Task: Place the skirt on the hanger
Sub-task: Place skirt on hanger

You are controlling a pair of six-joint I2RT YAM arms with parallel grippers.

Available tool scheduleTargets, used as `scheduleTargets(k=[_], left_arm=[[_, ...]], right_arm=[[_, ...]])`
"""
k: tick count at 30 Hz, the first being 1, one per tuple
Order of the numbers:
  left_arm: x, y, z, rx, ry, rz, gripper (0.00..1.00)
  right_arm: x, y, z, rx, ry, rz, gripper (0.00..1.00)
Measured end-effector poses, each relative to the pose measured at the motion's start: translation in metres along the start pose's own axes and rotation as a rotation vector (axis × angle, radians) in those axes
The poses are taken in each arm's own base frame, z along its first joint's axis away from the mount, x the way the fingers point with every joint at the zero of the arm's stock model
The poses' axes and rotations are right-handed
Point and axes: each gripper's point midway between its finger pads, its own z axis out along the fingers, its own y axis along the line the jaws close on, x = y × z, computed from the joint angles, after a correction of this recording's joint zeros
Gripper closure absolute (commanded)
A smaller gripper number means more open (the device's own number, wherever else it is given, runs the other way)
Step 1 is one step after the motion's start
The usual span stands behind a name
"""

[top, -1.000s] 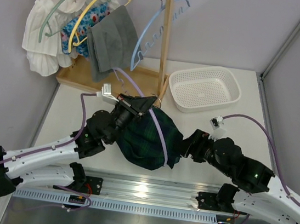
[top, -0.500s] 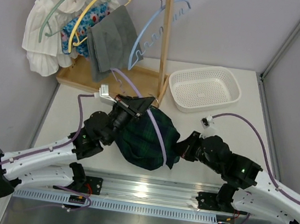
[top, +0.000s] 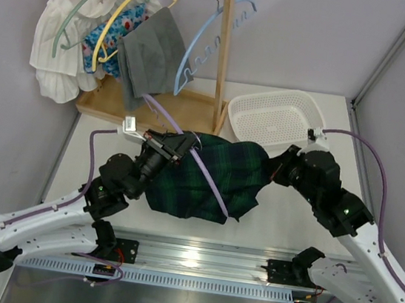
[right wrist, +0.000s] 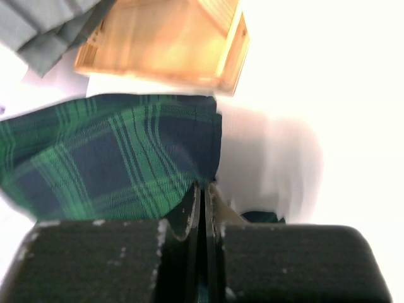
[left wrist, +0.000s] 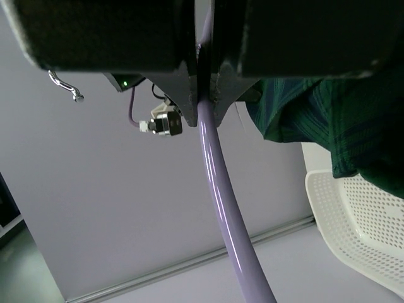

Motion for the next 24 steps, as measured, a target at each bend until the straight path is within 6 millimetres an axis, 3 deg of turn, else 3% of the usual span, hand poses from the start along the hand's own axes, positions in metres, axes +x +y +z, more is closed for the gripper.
scheduleTargets(k=[8,17,20,22,24], left_arm=[[-0.007,0.004,-0.013,-0.002,-0.001,-0.007,1.00],[-0.004,0.015,-0.021,-0.018,0.022,-0.020,1.00],[-0.004,0.014,-0.022,-0.014,0.024,-0.023,1.00],[-0.005,0.013,-0.023,-0.011,0.023,-0.024,1.00],[-0.006,0.012,-0.024,-0.010,0.022,-0.024,1.00]], right_arm=[[-0.020,-0.006,0.019,-0.002,0.048,-0.052,1.00],[-0.065,0.037,0.021,-0.134,0.015,-0.119,1.00],[-0.058,0.035,0.028,-0.143,0.034,-0.127,1.00],[-0.046,0.026,0.035,-0.134,0.059,-0.124,1.00],[-0.028,0.014,0.042,-0.116,0.102,-0.119,0.94]])
